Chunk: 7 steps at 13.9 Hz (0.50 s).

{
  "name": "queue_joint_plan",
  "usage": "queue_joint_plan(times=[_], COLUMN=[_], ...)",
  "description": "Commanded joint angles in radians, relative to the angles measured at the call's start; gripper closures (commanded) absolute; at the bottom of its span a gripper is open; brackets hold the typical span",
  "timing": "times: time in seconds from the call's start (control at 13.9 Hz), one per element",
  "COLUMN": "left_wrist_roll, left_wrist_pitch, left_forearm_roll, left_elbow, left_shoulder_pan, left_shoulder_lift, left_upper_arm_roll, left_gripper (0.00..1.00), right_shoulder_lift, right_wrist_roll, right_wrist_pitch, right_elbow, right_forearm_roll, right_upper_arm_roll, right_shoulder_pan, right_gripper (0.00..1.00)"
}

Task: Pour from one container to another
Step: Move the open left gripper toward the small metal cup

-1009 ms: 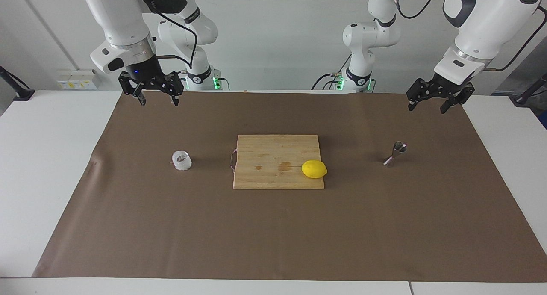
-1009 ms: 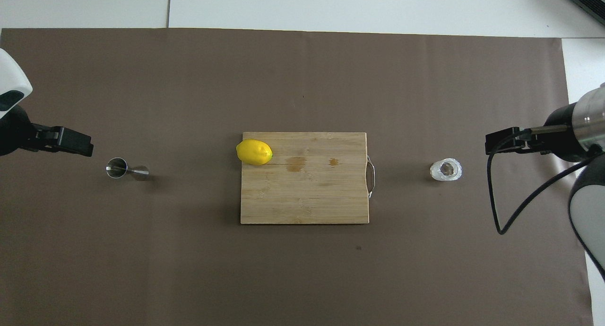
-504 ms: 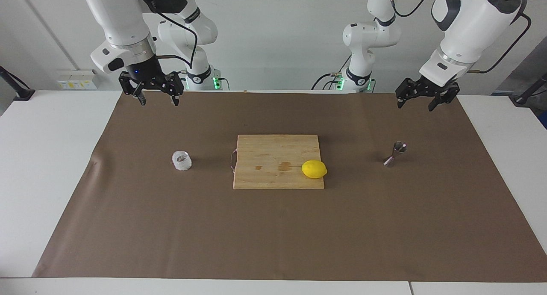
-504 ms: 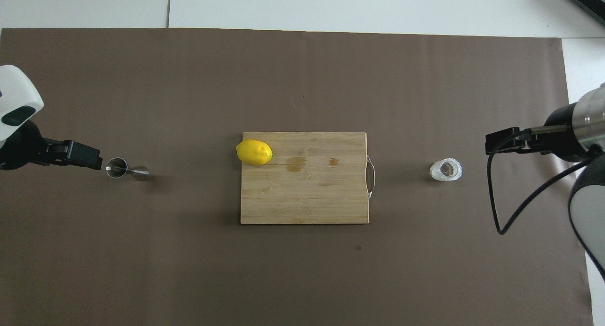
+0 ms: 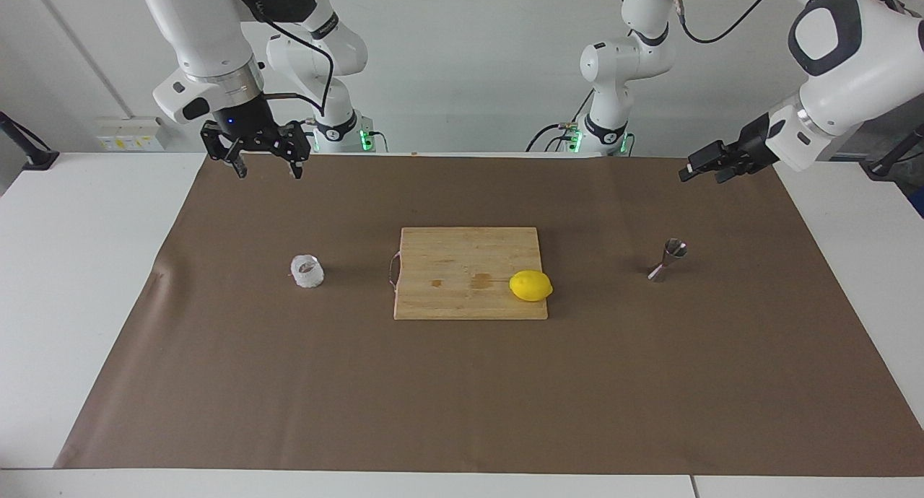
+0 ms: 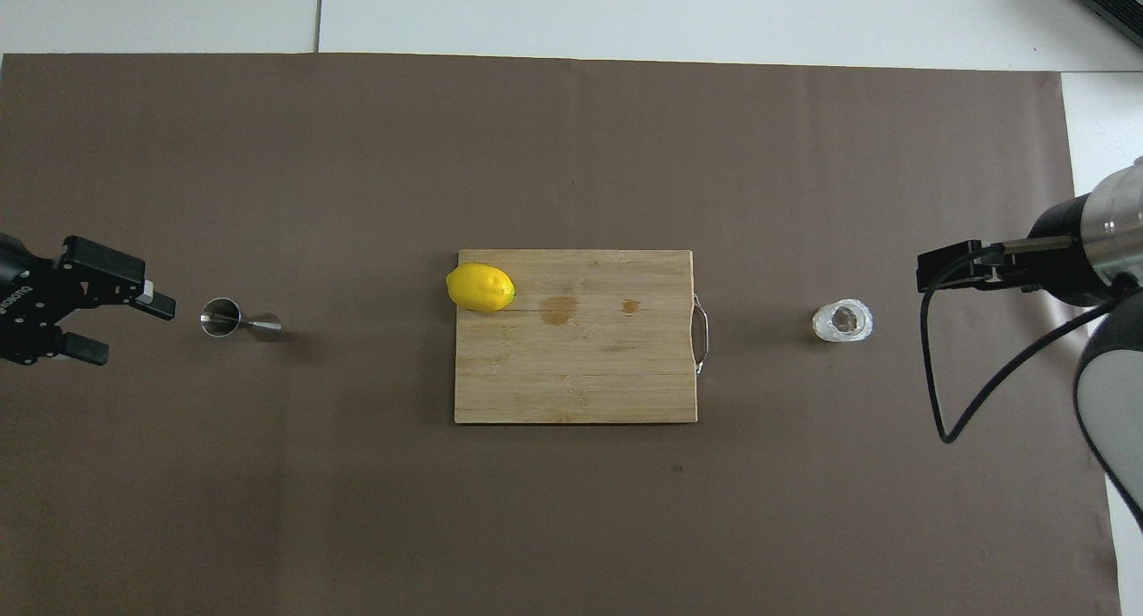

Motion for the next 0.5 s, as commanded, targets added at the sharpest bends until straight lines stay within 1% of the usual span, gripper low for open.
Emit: queue_joint_plan(times=[0.0,0.07,0.22,0.43], left_wrist_roll=[-0.212,-0.233,-0.273,-0.276], left_wrist_pitch=[-0.055,-0.055,-0.056,-0.053], left_forearm_roll=[-0.103,-0.116,-0.131,-0.128], left_elbow=[0.052,0.047,0.043,0.055], left_shoulder_pan=[0.055,0.059,0.107,0.163], left_shoulder_lift=[0.067,0.075,0.116,0.199], left_upper_arm_roll=[-0.011,-0.011,-0.011,-0.012], left_gripper=[0.0,0.0,0.0,0.0], right_shoulder_lift=[-0.011,-0.011,-0.011,-0.013], right_wrist_roll=[-0.032,-0.032,-0.032,-0.032], right_wrist_pitch=[-0.012,-0.01,-0.012,-0.012], right_elbow=[-0.003,-0.003,-0.005,-0.006], right_forearm_roll=[0.02,0.02,0.02,0.02], right_upper_arm_roll=[0.008,0.008,0.008,0.008], right_shoulder_pan=[-0.017,-0.017,-0.017,-0.017], right_gripper=[0.0,0.0,0.0,0.0])
